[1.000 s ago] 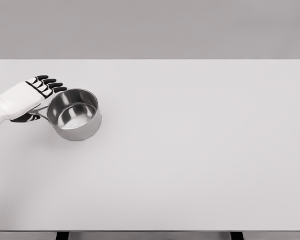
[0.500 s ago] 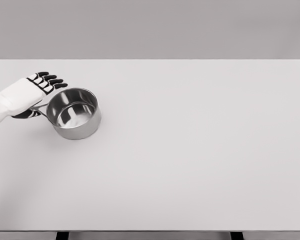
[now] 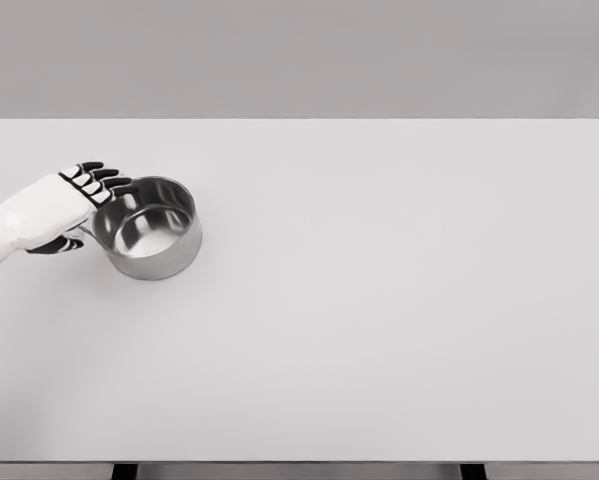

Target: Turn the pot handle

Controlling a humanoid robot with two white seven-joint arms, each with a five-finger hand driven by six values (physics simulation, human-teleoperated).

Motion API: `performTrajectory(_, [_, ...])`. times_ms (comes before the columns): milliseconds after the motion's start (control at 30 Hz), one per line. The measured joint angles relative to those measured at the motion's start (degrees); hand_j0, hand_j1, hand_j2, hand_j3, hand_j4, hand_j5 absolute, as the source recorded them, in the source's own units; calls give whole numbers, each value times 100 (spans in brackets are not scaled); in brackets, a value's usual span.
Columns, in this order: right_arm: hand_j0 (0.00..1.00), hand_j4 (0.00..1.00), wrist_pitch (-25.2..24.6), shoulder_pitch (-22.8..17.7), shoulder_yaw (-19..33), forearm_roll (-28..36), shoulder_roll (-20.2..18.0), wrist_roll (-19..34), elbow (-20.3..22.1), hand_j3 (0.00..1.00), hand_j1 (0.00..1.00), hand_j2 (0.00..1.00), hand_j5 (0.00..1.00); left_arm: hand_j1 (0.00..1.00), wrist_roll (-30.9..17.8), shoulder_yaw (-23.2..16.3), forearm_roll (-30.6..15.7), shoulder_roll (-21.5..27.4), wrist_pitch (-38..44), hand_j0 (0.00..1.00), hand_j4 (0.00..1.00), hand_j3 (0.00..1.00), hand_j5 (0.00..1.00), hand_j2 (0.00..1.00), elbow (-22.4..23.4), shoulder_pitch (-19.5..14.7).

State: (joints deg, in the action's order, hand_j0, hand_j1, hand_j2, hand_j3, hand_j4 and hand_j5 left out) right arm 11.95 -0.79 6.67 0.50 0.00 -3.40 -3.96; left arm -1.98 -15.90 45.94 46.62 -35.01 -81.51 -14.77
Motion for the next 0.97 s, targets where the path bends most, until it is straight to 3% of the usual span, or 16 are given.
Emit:
performTrajectory(100, [100, 100, 0, 0, 0, 0, 0, 1, 0, 100, 100, 100, 100, 100, 4, 8, -22, 72, 0, 100, 100, 100, 100, 100, 13, 35])
performTrajectory(267, [100, 100, 0, 0, 0, 0, 0, 1, 0, 100, 100, 100, 100, 100, 2, 329, -139, 262, 0, 100, 100, 100, 100, 100, -136, 554])
performTrajectory(433, [100, 100, 0, 0, 0, 0, 0, 2, 0, 100, 100, 100, 100, 100, -9, 511, -921, 868, 0, 100, 100, 100, 100, 100, -815, 633])
performTrajectory(600, [100, 100, 0, -9, 0, 0, 0, 0, 0, 100, 100, 100, 100, 100, -58, 832, -1505, 1200, 0, 100, 100, 100, 100, 100, -1202, 413])
performTrajectory(733, [100, 100, 0, 0, 1, 0, 0, 0, 0, 100, 100, 100, 100, 100, -160, 915, -1557, 884, 1, 100, 100, 100, 100, 100, -1187, 44])
performTrajectory(867, [100, 100, 0, 0, 0, 0, 0, 0, 0, 100, 100, 100, 100, 100, -199, 779, -976, 381, 0, 100, 100, 100, 100, 100, -980, -369])
performTrajectory(967, [100, 100, 0, 0, 0, 0, 0, 2, 0, 100, 100, 100, 100, 100, -207, 611, -656, 131, -1, 100, 100, 100, 100, 100, -882, -413])
